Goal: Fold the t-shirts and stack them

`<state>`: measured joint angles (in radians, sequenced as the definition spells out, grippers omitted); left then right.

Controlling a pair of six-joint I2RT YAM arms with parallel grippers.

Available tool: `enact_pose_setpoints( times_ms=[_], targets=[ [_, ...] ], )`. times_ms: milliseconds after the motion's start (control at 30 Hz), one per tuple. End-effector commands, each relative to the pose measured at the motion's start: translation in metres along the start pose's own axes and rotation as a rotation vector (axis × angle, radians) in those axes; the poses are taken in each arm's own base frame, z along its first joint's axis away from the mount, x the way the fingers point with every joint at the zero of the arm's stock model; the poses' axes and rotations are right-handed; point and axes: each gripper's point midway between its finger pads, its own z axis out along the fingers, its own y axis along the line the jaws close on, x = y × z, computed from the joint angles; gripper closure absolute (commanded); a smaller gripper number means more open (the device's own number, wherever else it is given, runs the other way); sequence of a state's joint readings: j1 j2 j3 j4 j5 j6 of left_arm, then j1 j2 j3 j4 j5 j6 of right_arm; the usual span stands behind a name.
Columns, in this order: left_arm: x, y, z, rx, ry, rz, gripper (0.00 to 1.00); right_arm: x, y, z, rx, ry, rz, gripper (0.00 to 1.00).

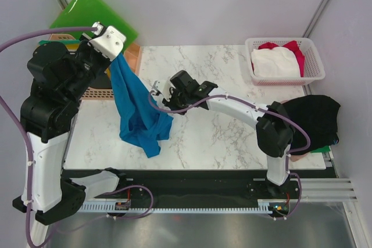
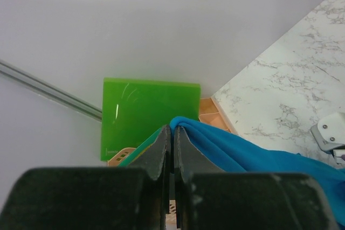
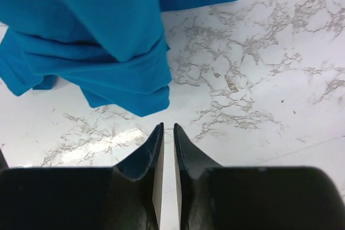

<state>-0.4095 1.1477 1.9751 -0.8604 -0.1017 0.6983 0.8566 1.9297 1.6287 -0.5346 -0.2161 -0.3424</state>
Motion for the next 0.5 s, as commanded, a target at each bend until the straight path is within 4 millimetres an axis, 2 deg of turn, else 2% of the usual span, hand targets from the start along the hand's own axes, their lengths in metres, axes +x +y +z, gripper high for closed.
enact_pose_setpoints(
  times_ms=[0,133,200,400,433,467],
  targets=[
    [-0.013,0.011,0.005,-0.037,-0.052,0.012,0.98,-0.037,0.009,-0.021,-0.018,-0.128,-0.019,0.83],
    [-0.011,0.008,0.007,-0.029,-0.047,0.005,0.98,-0.053,0.023,-0.024,-0.033,-0.151,-0.06,0.95],
    [-0.01,0.008,0.007,-0.03,-0.046,0.01,0.98,-0.061,0.032,-0.023,-0.047,-0.162,-0.074,0.98],
    [-0.008,0.008,0.007,-0.032,-0.04,0.012,0.98,-0.083,0.05,-0.007,-0.089,-0.187,-0.096,1.0],
    [-0.007,0.007,0.009,-0.027,-0.034,0.012,0.98,-0.092,0.053,-0.007,-0.094,-0.203,-0.104,1.0],
    [-0.006,0.007,0.009,-0.028,-0.033,0.012,0.98,-0.091,0.055,0.0,-0.104,-0.192,-0.1,1.0]
  ],
)
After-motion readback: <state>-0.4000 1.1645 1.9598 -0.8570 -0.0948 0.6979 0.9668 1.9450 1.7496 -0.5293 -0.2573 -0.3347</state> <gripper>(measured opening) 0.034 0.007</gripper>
